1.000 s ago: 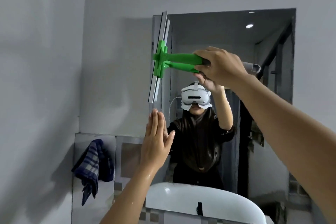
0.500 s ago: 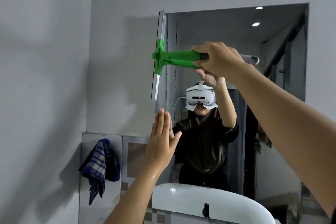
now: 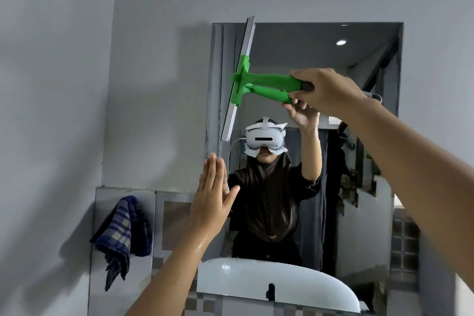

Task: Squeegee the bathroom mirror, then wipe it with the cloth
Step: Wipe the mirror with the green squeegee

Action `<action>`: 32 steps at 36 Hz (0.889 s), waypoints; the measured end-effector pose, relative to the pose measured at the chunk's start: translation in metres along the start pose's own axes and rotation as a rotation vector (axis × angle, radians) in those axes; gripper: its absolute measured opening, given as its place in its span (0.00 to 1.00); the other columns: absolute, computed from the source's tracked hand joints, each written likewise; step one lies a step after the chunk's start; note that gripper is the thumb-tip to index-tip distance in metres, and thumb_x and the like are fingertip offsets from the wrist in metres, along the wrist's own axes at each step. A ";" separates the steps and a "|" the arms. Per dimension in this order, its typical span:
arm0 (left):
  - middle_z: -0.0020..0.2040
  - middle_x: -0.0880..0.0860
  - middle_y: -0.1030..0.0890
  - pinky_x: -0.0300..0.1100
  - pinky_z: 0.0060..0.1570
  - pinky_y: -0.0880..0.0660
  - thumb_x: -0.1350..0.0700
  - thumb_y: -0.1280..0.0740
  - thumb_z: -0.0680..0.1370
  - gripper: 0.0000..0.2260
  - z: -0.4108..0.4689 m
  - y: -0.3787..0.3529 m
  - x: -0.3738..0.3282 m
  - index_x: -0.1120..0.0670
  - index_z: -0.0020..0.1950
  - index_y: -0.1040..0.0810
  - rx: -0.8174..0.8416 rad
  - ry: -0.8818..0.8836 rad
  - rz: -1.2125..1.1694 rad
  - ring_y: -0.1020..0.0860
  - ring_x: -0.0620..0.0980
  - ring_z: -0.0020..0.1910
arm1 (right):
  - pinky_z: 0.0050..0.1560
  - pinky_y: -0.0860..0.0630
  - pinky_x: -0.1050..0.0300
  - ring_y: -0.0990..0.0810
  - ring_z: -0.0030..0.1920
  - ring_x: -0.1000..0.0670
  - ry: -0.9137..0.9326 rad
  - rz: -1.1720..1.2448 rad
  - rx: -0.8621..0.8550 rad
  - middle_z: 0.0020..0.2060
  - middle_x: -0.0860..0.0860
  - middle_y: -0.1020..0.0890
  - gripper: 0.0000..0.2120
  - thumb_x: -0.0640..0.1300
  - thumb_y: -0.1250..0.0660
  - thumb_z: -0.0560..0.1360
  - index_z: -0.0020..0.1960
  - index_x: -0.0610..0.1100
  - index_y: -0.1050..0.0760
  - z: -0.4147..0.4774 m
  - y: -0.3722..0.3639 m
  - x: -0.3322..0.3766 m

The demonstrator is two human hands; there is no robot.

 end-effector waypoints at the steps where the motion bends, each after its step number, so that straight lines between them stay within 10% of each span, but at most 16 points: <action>1: 0.77 0.51 0.62 0.48 0.73 0.47 0.40 0.48 0.78 0.33 0.000 0.001 0.000 0.49 0.75 0.64 0.002 0.000 -0.008 0.62 0.46 0.75 | 0.53 0.26 0.46 0.24 0.58 0.44 -0.014 -0.001 -0.008 0.58 0.48 0.20 0.18 0.49 0.35 0.75 0.65 0.52 0.29 -0.004 0.002 -0.003; 15: 0.77 0.57 0.55 0.54 0.74 0.48 0.36 0.53 0.78 0.35 0.006 -0.013 0.012 0.57 0.76 0.59 0.072 0.065 0.004 0.56 0.53 0.76 | 0.41 0.31 0.53 0.23 0.44 0.42 -0.141 -0.042 -0.121 0.48 0.43 0.19 0.16 0.47 0.36 0.76 0.64 0.48 0.29 -0.065 0.022 -0.068; 21: 0.77 0.57 0.50 0.46 0.74 0.55 0.50 0.40 0.79 0.31 0.002 0.011 -0.016 0.59 0.75 0.50 -0.001 0.058 -0.118 0.54 0.52 0.76 | 0.36 0.33 0.54 0.26 0.37 0.41 -0.252 -0.031 -0.184 0.38 0.46 0.23 0.12 0.49 0.37 0.76 0.59 0.49 0.30 -0.089 0.011 -0.086; 28: 0.77 0.49 0.63 0.57 0.74 0.50 0.36 0.57 0.78 0.32 0.006 -0.008 0.003 0.49 0.74 0.67 0.037 0.052 -0.097 0.58 0.53 0.76 | 0.34 0.33 0.54 0.26 0.34 0.41 -0.380 0.078 -0.303 0.36 0.45 0.22 0.13 0.50 0.38 0.76 0.58 0.47 0.32 -0.112 -0.021 -0.077; 32: 0.77 0.56 0.55 0.55 0.74 0.51 0.45 0.45 0.79 0.32 0.005 -0.001 -0.007 0.55 0.76 0.58 0.060 0.090 -0.115 0.56 0.54 0.76 | 0.34 0.33 0.55 0.27 0.34 0.43 -0.467 0.144 -0.376 0.36 0.46 0.23 0.11 0.49 0.39 0.77 0.56 0.44 0.33 -0.122 -0.042 -0.054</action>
Point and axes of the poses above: each hand's wrist, its own z-axis towards the middle knuckle, its own y-axis out of the back of the hand, x = y × z, the point moved 2 cm from there along z, towards the middle knuckle
